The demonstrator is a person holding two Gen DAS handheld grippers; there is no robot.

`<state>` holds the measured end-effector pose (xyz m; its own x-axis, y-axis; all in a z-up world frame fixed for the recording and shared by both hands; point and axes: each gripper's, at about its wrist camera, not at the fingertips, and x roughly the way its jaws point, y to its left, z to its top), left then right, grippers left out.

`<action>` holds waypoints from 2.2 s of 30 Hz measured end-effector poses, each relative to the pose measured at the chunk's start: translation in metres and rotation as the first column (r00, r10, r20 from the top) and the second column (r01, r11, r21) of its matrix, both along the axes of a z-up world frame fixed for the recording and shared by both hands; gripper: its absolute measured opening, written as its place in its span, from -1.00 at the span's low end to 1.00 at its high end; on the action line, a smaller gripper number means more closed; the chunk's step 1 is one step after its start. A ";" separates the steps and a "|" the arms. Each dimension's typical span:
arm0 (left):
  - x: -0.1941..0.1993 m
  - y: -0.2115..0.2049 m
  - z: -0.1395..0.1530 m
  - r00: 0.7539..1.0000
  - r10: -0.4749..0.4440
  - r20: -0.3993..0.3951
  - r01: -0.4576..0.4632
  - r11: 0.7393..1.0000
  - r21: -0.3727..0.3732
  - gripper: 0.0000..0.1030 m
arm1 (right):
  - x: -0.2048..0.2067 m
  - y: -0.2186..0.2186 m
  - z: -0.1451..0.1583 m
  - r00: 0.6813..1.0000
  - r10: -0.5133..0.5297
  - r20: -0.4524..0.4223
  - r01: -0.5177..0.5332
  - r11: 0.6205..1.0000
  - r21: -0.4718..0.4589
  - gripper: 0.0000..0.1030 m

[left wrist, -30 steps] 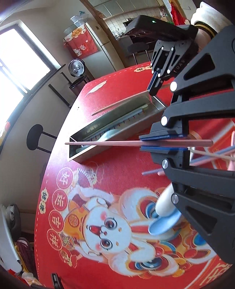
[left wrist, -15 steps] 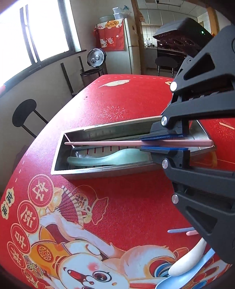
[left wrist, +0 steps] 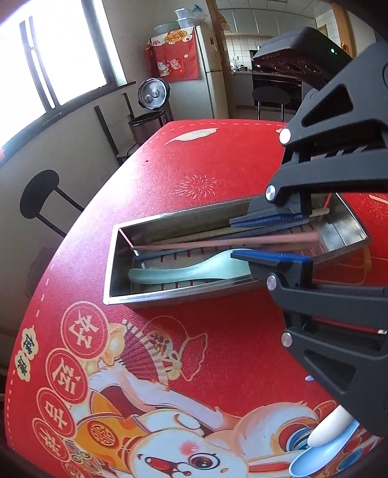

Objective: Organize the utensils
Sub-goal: 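Lower both chopsticks into the steel tray and open both tools, then move both open tools back over the remaining utensils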

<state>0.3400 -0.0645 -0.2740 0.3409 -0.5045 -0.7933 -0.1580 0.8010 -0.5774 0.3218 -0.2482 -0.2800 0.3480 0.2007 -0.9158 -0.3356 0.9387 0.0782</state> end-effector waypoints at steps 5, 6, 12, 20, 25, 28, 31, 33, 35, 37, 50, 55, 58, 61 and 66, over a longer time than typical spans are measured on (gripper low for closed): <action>-0.008 0.013 0.021 0.998 -0.017 0.058 0.014 0.999 0.050 -0.59 | -0.012 -0.010 0.019 0.999 -0.024 0.032 0.024 1.000 0.016 -0.65; -0.011 0.017 0.026 0.997 -0.024 0.073 0.019 0.998 0.064 -0.53 | -0.017 -0.011 0.024 0.999 -0.031 0.041 0.030 0.999 0.024 -0.65; -0.042 0.050 0.052 0.980 -0.104 0.171 0.072 0.980 0.188 -0.23 | -0.054 -0.017 0.044 0.992 -0.079 0.100 0.071 0.994 0.088 -0.32; -0.123 0.113 0.064 0.963 -0.135 0.233 0.048 0.938 0.344 0.70 | -0.113 -0.005 0.041 0.983 -0.140 0.121 0.121 0.981 0.150 0.52; -0.175 0.147 0.058 0.972 -0.083 0.221 -0.002 0.932 0.362 0.85 | -0.146 0.016 0.024 0.985 -0.141 0.094 0.129 0.983 0.129 0.74; -0.204 0.158 0.048 0.974 -0.050 0.222 -0.037 0.926 0.375 0.88 | -0.165 0.030 0.011 0.989 -0.133 0.070 0.125 0.986 0.111 0.79; -0.228 0.158 0.032 0.977 -0.059 0.205 -0.031 0.910 0.413 0.88 | -0.182 0.045 -0.004 0.990 -0.124 0.061 0.120 0.991 0.061 0.82; -0.239 0.152 0.021 0.981 -0.099 0.169 0.012 0.893 0.450 0.89 | -0.191 0.053 -0.013 0.992 -0.116 0.043 0.114 0.993 0.042 0.85; -0.250 0.147 0.009 0.983 -0.124 0.133 0.049 0.885 0.462 0.88 | -0.198 0.059 -0.019 0.994 -0.107 0.036 0.106 0.994 0.025 0.88; -0.259 0.144 0.000 0.986 -0.123 0.112 0.059 0.889 0.455 0.89 | -0.202 0.065 -0.023 0.995 -0.099 0.026 0.099 0.995 0.009 0.88; -0.265 0.132 -0.008 0.987 -0.132 0.093 0.075 0.884 0.461 0.88 | -0.197 0.101 -0.048 1.000 -0.024 0.020 0.025 0.998 -0.065 0.88; -0.258 0.134 -0.002 0.987 -0.121 0.105 0.060 0.886 0.459 0.88 | -0.188 0.112 -0.051 1.000 -0.005 0.015 0.006 0.996 -0.085 0.88; -0.256 0.136 -0.004 0.989 -0.115 0.096 0.059 0.888 0.455 0.88 | -0.185 0.112 -0.053 1.000 -0.010 0.011 0.011 0.997 -0.078 0.88; -0.253 0.140 -0.006 0.990 -0.103 0.092 0.050 0.891 0.451 0.88 | -0.180 0.109 -0.052 0.999 -0.030 0.014 0.031 0.997 -0.077 0.88; -0.243 0.143 -0.011 0.993 -0.086 0.083 0.042 0.904 0.426 0.88 | -0.174 0.104 -0.055 0.999 -0.046 0.006 0.046 0.997 -0.057 0.88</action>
<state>0.0969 0.0785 -0.2850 0.4058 -0.1526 -0.9011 -0.0582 0.9796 -0.1921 0.1477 -0.1437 -0.3346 0.3597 0.1315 -0.9237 -0.2924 0.9560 0.0223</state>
